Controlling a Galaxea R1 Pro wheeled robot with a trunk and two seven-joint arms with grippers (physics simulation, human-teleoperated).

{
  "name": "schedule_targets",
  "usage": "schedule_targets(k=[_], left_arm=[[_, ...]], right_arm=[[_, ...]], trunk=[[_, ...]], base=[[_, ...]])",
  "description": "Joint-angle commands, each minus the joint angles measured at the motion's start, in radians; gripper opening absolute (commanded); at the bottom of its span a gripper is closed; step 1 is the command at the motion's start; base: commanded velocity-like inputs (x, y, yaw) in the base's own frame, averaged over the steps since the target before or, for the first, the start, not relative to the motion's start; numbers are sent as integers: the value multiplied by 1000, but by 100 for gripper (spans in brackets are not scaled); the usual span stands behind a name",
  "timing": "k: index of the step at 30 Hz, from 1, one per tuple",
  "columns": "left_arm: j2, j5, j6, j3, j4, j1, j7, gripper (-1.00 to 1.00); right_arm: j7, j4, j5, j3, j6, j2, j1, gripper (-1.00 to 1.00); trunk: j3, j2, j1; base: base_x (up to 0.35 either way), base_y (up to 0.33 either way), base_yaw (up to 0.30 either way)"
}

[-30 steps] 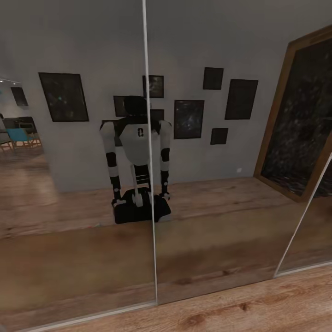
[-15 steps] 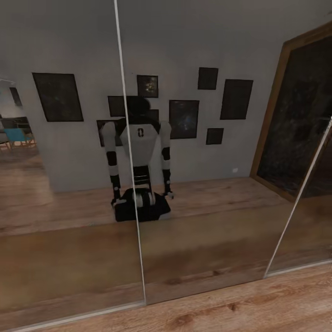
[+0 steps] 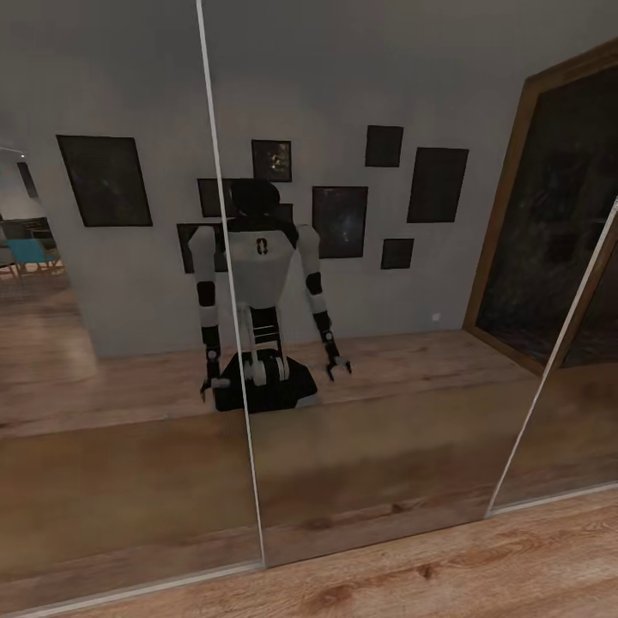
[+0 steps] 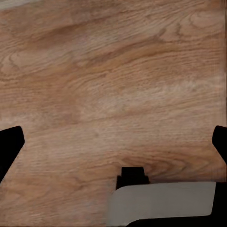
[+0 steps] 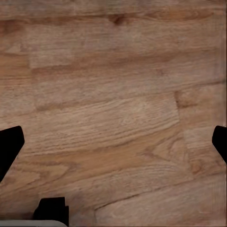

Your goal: Pick up the two gym shoes and the two sandals from the corridor floor and place them onto the hallstand (shoe rack) in the corridor, making sure they are on the rack and not on the floor. Arrange them so the two gym shoes are next to each other and the two sandals are next to each other.

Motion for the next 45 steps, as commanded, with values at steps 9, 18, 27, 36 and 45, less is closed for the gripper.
schedule_targets(k=[9,18,27,36,45], left_arm=[[19,8,-10,2,-66,-101,2,100],[13,21,-28,9,-67,-128,1,100],[17,69,-65,7,-45,-118,-9,100],[18,85,-69,5,-42,-116,-9,100],[19,86,-70,5,-42,-118,-8,100]], right_arm=[[-57,-97,-7,1,-167,2,-2,100],[-58,-101,-13,4,-254,30,-2,100],[-61,-93,-12,5,-260,67,-1,100],[-62,-92,-10,1,-260,76,-1,100],[-62,-92,-9,-1,-260,77,-1,100]], trunk=[[-1,-1,0],[-1,-1,0],[-2,-1,0],[-9,-1,0],[-17,-1,0]], base=[[0,-1,0],[0,0,0],[0,0,9],[0,0,182],[0,0,224]])
